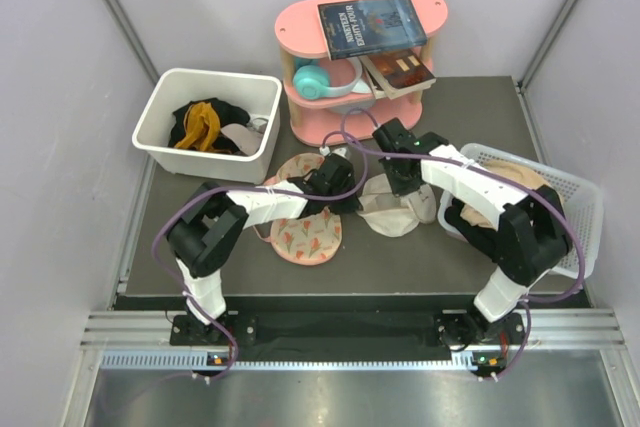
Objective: Unzip the laundry bag and remove the bra
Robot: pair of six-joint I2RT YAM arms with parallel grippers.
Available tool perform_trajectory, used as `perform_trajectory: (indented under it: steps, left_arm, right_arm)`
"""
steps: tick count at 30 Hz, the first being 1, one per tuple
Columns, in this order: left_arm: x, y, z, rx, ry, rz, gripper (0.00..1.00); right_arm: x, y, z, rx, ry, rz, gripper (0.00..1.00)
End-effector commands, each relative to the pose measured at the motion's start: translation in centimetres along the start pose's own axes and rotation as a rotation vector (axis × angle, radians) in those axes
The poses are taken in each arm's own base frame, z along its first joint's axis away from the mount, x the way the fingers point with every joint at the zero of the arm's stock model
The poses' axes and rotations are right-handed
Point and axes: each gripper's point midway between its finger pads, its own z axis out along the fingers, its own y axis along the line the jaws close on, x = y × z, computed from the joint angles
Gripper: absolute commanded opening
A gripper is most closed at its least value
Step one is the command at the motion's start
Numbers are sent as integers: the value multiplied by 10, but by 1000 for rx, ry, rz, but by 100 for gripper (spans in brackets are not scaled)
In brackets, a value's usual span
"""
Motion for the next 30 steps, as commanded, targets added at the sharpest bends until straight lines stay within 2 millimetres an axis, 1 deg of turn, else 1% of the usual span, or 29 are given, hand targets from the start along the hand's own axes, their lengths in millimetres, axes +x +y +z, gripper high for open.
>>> perform_trajectory:
  steps: [1, 2, 3, 5, 7, 8, 10, 11, 12, 14, 15, 17, 18, 19, 20, 21, 22, 23, 25, 26, 27, 28, 29, 30]
  left_arm:
    - [-8, -6, 8, 37, -49, -34, 0]
    - [-7, -8, 9, 44, -39, -33, 0]
    - [-5, -7, 10, 45, -33, -33, 0]
    - [-6, -11, 7, 59, -31, -39, 2]
    - [-6, -13, 2, 65, -37, -40, 13]
    - [-10, -15, -5, 72, -47, -47, 24]
    - [-11, -17, -12, 76, -50, -50, 37]
    - [-15, -22, -21, 87, -60, -49, 49]
    - [-11, -18, -25, 70, -45, -50, 55]
    - [-8, -15, -37, 58, -38, -54, 64]
    - [-7, -13, -41, 51, -34, -55, 72]
    - [-2, -7, -54, 32, -30, -59, 78]
    - [4, 2, -60, -1, -14, -63, 83]
    - [5, 6, -65, -19, -21, -65, 86]
    - [6, 8, -77, -17, -27, -68, 89]
    - [8, 19, -82, -60, -37, -71, 92]
    - [5, 23, -88, -78, -60, -74, 98]
    - [3, 23, -101, -72, -84, -77, 99]
    - [0, 27, -115, -90, -109, -77, 99]
    - [-8, 26, -127, -87, -151, -73, 99]
    - [-11, 27, -133, -94, -169, -69, 99]
    - [-16, 27, -145, -101, -187, -62, 99]
    - [-22, 32, -151, -131, -222, -46, 99]
    - [-25, 37, -156, -156, -237, -39, 99]
  right_arm:
    - [1, 66, 5, -316, -21, 121, 0]
    - [1, 72, 6, -348, -24, 132, 0]
    - [-4, 79, 7, -382, -41, 147, 0]
    - [-2, 90, 11, -432, -31, 170, 0]
    - [-1, 97, 18, -451, -15, 179, 0]
    - [0, 100, 20, -464, -10, 176, 0]
    - [-1, 106, 25, -480, -4, 185, 0]
    - [-1, 108, 26, -488, -1, 188, 0]
    - [-2, 109, 27, -492, -3, 192, 0]
    - [-6, 111, 28, -496, -14, 203, 0]
    - [-6, 111, 29, -495, -9, 204, 0]
    - [-10, 113, 28, -503, -14, 207, 0]
    - [-11, 114, 29, -506, -11, 208, 0]
    - [-14, 116, 28, -514, -16, 213, 0]
    - [-16, 117, 27, -523, -18, 212, 0]
    - [-17, 119, 28, -527, -19, 214, 0]
    - [-17, 120, 29, -533, -15, 216, 1]
    - [-18, 122, 30, -538, -15, 214, 4]
    - [-17, 125, 31, -550, -4, 209, 17]
    - [-17, 125, 30, -557, -5, 204, 23]
    - [-19, 126, 27, -568, -17, 193, 34]
    - [-22, 127, 24, -589, -30, 189, 39]
    - [-23, 128, 19, -603, -42, 181, 45]
    - [-28, 127, 13, -615, -69, 172, 55]
